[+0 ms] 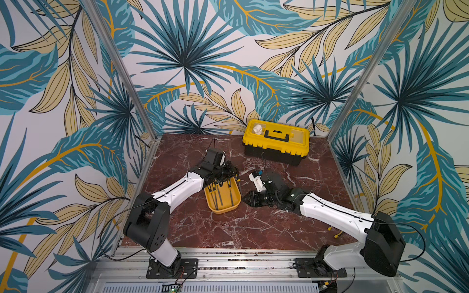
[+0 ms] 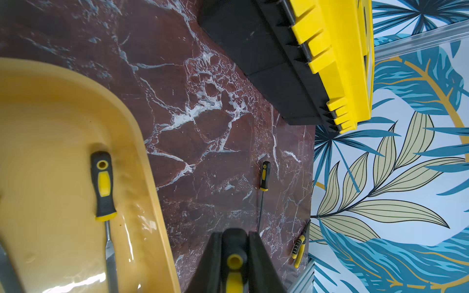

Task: Take the file tool out of the storage box
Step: Pick up the file tool from the storage box.

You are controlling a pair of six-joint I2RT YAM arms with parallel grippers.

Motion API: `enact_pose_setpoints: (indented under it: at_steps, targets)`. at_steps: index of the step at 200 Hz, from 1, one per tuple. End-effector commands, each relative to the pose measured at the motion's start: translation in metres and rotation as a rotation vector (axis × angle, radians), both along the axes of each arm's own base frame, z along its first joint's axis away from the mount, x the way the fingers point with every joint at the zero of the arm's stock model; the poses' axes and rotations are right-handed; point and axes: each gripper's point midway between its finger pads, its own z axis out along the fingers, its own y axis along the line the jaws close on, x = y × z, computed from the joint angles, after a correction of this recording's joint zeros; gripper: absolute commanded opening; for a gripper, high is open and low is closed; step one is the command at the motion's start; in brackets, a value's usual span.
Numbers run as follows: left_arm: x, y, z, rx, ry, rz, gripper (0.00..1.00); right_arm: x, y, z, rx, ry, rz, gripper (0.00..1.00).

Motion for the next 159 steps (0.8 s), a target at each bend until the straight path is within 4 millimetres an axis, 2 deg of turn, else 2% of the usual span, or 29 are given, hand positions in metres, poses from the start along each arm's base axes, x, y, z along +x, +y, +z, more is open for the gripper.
enact_pose_setpoints:
  at_steps: [1,60,97,159]
  targets:
    - [-0.007,-0.003,0.015,-0.037,-0.034,-0.011,0.13,0.009,0.004,0.006,0.001,-0.026,-0.017,0.3]
    - [-0.011,-0.005,0.018,-0.046,-0.038,-0.017,0.12,0.015,0.01,0.004,-0.011,-0.029,-0.013,0.23]
    - [-0.012,-0.006,0.019,-0.045,-0.04,-0.021,0.12,0.018,0.012,0.003,-0.019,-0.028,-0.01,0.16]
    - [-0.012,-0.003,0.008,-0.001,-0.033,-0.015,0.12,0.017,0.006,0.003,-0.046,-0.037,-0.018,0.12]
